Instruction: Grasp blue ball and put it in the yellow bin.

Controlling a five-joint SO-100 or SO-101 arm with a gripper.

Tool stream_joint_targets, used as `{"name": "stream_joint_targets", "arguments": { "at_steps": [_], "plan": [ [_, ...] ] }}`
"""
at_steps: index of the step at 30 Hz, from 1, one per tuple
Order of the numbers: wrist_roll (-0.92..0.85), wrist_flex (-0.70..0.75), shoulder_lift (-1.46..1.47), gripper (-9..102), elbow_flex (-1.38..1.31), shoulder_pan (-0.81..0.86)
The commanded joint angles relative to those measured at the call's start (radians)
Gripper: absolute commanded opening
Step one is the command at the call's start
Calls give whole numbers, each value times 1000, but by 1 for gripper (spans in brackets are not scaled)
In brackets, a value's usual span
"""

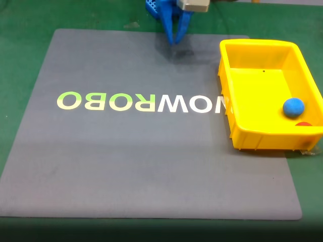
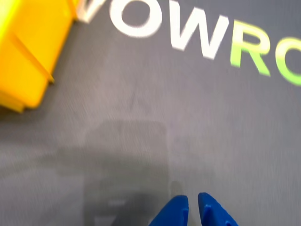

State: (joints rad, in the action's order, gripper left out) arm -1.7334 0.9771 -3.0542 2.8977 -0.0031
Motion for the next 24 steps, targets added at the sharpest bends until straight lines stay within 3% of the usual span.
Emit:
{"name": "stream_joint_targets", "arguments": {
  "at_steps": [1, 15, 24],
  "plan": [
    [-2, 106, -57, 0, 3, 34],
    [37, 443, -213, 0, 89, 74],
    [63, 436, -270, 0, 146, 69]
  ]
}}
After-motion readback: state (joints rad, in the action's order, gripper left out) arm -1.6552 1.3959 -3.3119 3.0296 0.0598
